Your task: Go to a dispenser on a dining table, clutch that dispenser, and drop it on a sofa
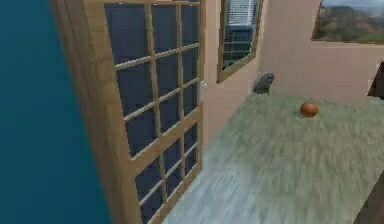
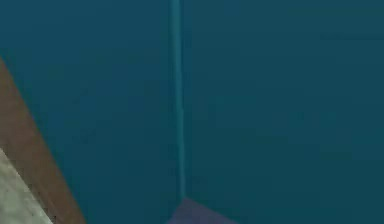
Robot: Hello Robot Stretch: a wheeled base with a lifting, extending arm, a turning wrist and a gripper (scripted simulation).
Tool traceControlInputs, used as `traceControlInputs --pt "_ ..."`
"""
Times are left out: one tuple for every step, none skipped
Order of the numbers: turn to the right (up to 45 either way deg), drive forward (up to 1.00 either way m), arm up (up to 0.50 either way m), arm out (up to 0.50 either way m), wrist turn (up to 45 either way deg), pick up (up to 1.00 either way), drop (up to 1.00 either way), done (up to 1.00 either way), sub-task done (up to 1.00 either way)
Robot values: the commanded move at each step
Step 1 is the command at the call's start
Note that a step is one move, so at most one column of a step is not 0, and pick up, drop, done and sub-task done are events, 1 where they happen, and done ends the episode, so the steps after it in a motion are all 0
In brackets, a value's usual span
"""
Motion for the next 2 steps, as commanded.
traceControlInputs --pt "-45.0 0.0 0.0 0.0 0.0 0.0 0.0 0.0 0.0" --pt "-45.0 0.0 0.0 0.0 0.0 0.0 0.0 0.0 0.0"
